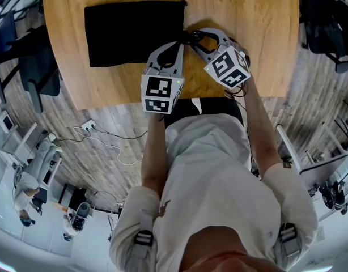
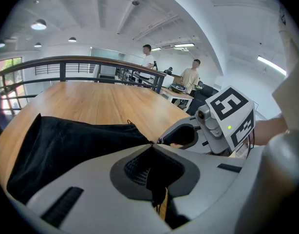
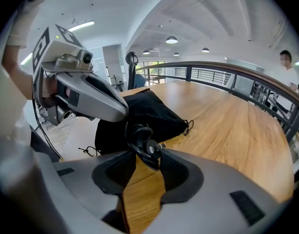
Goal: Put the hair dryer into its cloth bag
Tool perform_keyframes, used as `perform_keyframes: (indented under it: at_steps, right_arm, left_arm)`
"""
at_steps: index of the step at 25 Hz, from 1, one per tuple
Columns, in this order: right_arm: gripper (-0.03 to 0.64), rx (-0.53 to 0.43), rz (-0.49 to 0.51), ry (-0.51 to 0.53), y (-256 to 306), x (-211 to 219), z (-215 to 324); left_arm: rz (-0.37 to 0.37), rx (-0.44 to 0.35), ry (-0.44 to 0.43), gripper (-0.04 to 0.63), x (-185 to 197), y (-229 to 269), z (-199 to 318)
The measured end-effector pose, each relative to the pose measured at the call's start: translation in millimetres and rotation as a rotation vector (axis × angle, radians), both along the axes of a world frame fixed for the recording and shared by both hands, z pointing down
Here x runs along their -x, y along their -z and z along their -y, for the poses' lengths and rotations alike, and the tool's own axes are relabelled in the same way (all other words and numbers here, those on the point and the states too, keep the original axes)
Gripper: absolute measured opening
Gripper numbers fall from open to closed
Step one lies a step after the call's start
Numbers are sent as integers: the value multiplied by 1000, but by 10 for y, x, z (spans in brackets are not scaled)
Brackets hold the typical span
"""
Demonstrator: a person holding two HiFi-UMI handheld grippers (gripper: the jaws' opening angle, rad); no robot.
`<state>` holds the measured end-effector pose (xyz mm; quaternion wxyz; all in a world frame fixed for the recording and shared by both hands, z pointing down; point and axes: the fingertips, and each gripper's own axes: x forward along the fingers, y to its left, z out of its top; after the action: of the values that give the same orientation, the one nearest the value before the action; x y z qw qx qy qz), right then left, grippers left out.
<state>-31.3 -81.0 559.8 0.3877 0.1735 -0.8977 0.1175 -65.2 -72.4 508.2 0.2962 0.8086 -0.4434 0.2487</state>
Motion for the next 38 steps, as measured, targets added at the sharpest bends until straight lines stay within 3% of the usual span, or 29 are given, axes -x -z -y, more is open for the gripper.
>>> perform_keyframes:
  at_steps: [17, 31, 38]
  right_arm:
    - [168, -16, 107, 74, 16, 548, -4]
    - [176, -21, 116, 87, -126, 614, -32]
    - [249, -33, 78, 80, -122, 469, -71]
  left_arm:
    - [-26, -3, -6, 20, -28, 34, -38]
    - [-3, 27, -17, 21, -49, -135, -85]
    - [18, 19, -18, 22, -42, -144, -74]
